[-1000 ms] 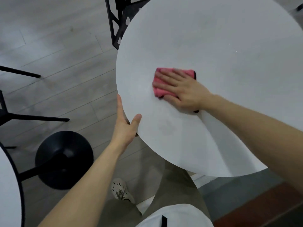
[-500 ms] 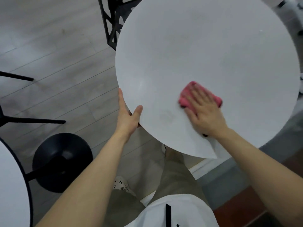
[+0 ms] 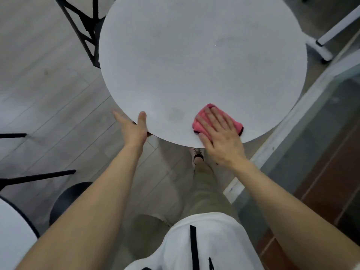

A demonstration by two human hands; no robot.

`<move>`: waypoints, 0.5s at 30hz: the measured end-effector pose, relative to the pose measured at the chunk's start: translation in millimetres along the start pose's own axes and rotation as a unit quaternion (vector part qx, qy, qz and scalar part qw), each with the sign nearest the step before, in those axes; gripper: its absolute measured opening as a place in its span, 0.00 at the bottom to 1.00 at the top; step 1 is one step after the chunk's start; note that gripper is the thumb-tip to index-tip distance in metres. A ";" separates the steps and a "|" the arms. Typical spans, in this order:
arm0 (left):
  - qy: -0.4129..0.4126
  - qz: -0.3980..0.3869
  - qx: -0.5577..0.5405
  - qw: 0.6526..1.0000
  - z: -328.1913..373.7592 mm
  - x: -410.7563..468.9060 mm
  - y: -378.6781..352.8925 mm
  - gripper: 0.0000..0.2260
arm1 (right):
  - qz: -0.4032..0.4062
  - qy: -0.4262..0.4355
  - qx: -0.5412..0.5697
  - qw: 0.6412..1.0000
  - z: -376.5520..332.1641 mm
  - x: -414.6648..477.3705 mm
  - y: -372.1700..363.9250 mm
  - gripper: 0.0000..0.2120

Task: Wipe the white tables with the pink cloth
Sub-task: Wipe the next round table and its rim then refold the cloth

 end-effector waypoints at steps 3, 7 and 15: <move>0.043 -0.034 -0.051 0.997 -6.7 -18.2 -12.9 0.25 | 0.023 -0.191 0.011 0.981 56.7 -5.1 16.2 0.29; 0.072 -0.132 -0.062 0.987 -23.6 -55.2 -24.5 0.09 | 0.044 -0.264 0.007 0.964 -25.8 -4.3 1.2 0.30; 0.085 -0.068 -0.092 0.990 -26.8 -68.5 -52.2 0.14 | 0.010 0.016 0.007 1.000 35.2 -5.9 8.3 0.28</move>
Point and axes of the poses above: each hand's wrist, its own x-axis towards the middle knuckle, its own y-axis out of the back of the hand, z = x × y, the point moved 2 cm from there along x, towards the middle knuckle, and after that the axes turned 14 degrees about -y, right-handed, at the moved point
